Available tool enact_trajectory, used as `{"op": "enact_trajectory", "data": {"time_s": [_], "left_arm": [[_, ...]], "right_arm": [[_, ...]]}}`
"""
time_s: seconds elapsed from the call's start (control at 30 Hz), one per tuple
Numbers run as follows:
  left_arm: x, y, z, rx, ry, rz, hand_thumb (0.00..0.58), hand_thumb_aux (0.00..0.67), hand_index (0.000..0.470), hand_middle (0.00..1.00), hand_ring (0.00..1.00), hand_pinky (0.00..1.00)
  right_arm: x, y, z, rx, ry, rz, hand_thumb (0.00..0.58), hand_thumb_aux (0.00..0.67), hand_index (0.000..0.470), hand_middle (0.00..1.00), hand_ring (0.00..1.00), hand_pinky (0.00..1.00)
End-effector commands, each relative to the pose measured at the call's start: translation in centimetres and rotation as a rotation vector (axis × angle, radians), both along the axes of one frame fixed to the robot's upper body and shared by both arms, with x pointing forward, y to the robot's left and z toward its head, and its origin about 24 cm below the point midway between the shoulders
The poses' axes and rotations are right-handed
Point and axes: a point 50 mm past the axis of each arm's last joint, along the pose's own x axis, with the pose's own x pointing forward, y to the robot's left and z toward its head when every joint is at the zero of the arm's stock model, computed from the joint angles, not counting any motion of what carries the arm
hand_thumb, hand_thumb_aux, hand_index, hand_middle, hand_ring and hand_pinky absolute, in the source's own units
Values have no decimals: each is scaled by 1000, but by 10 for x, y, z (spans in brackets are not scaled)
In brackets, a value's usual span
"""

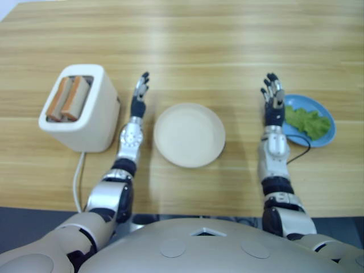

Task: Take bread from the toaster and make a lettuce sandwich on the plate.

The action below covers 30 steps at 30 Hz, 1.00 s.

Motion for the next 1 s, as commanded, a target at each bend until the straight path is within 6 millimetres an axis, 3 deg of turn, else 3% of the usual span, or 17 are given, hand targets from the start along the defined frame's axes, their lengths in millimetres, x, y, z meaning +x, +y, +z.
{"op": "enact_trajectory", "data": {"time_s": [0.03, 0.2, 0.27, 0.33, 0.4, 0.5, 0.53, 0.63, 0.77, 1.0], "left_arm": [[-3, 3, -4, 1, 19, 8, 0, 0, 0, 0, 0, 0], [-2, 4, -3, -9, 15, 3, 0, 0, 0, 0, 0, 0], [-2, 5, 9, -19, -42, -16, 0, 0, 0, 0, 0, 0], [-7, 10, 40, -27, -172, -41, 0, 0, 0, 0, 0, 0], [-21, 19, 87, -36, -315, -70, 0, 0, 0, 0, 0, 0], [-64, 41, 178, 36, -550, -147, 0, 0, 0, 0, 0, 0], [-77, 49, 199, 69, -592, -170, 0, 0, 0, 0, 0, 0], [-101, 78, 234, 216, -612, -141, 0, 0, 0, 0, 0, 0], [-117, 123, 247, 493, -501, 52, 0, 0, 0, 0, 0, 0], [-112, 203, 196, 1026, -39, 401, 0, 0, 0, 0, 0, 0]], "right_arm": [[0, 1, -8, 0, 46, 26, 0, 0, 0, 0, 0, 0], [1, 2, -15, -10, 79, 39, 0, 0, 0, 0, 0, 0], [0, 3, -17, -18, 91, 40, 0, 0, 0, 0, 0, 0], [0, 5, -20, -24, 102, 42, 0, 0, 0, 0, 0, 0], [-1, 6, -23, -24, 113, 42, 0, 0, 0, 0, 0, 0], [-2, 8, -30, -21, 140, 41, 0, 0, 0, 0, 0, 0], [-3, 9, -32, -19, 147, 38, 0, 0, 0, 0, 0, 0], [-4, 15, -36, -20, 159, 49, 0, 0, 0, 0, 0, 0], [-3, 19, -35, -32, 149, 60, 0, 0, 0, 0, 0, 0], [-15, 10, -38, -45, 155, 36, 0, 0, 0, 0, 0, 0]]}}
